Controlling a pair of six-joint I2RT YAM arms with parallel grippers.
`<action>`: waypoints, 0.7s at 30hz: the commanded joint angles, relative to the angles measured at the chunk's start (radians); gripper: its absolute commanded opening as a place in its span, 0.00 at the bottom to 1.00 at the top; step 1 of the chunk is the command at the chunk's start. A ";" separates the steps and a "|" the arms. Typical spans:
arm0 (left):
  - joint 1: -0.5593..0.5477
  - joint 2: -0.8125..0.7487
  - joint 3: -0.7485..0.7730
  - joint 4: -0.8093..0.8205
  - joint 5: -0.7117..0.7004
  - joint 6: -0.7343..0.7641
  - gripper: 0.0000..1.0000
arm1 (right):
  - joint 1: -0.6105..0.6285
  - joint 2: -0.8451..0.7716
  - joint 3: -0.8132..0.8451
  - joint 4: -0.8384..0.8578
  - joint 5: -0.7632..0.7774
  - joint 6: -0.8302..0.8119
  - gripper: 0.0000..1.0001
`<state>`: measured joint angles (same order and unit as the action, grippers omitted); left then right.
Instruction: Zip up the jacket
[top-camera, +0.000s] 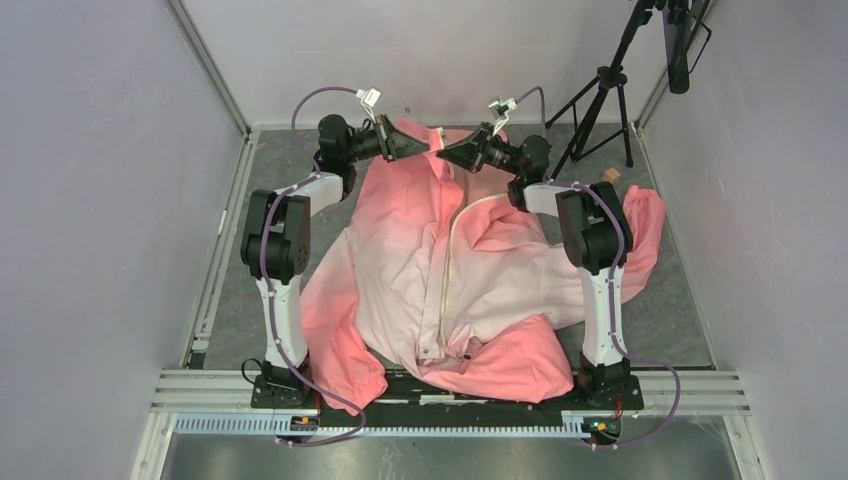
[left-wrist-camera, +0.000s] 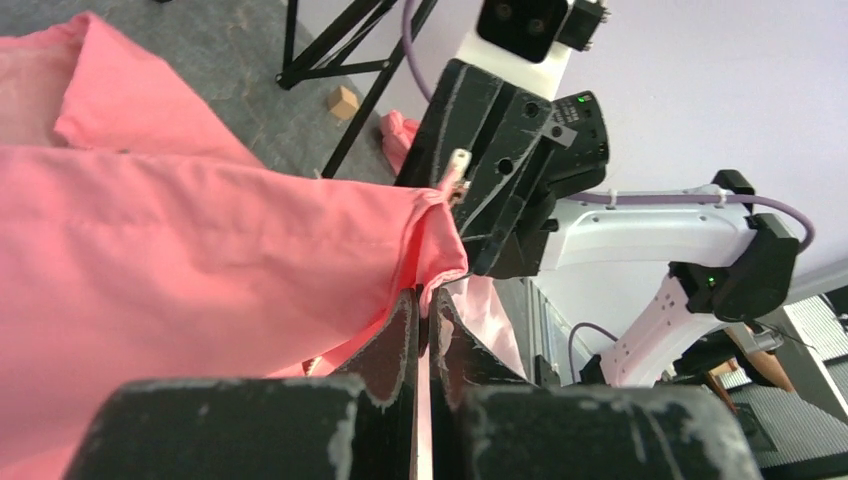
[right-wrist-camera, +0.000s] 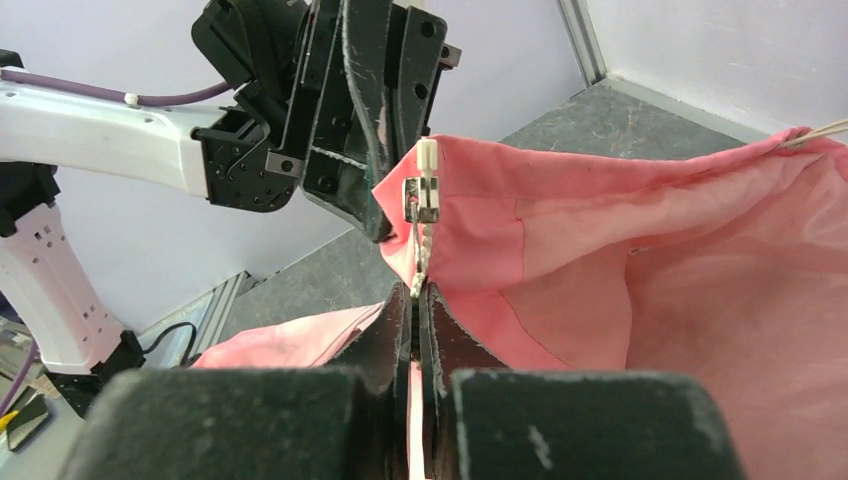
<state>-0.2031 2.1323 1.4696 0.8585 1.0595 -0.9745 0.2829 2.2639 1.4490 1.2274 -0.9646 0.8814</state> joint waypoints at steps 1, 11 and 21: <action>0.014 -0.096 -0.016 -0.181 -0.086 0.175 0.02 | -0.005 -0.064 -0.024 0.121 -0.001 0.026 0.00; 0.005 -0.288 -0.032 -0.537 -0.352 0.552 0.80 | -0.006 -0.114 -0.051 0.039 0.017 -0.042 0.00; -0.056 -0.201 0.072 -0.506 -0.218 0.559 0.99 | -0.004 -0.124 -0.040 0.020 0.007 -0.049 0.00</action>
<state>-0.2455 1.8839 1.4605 0.3370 0.7742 -0.4500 0.2802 2.2002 1.4010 1.2293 -0.9577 0.8509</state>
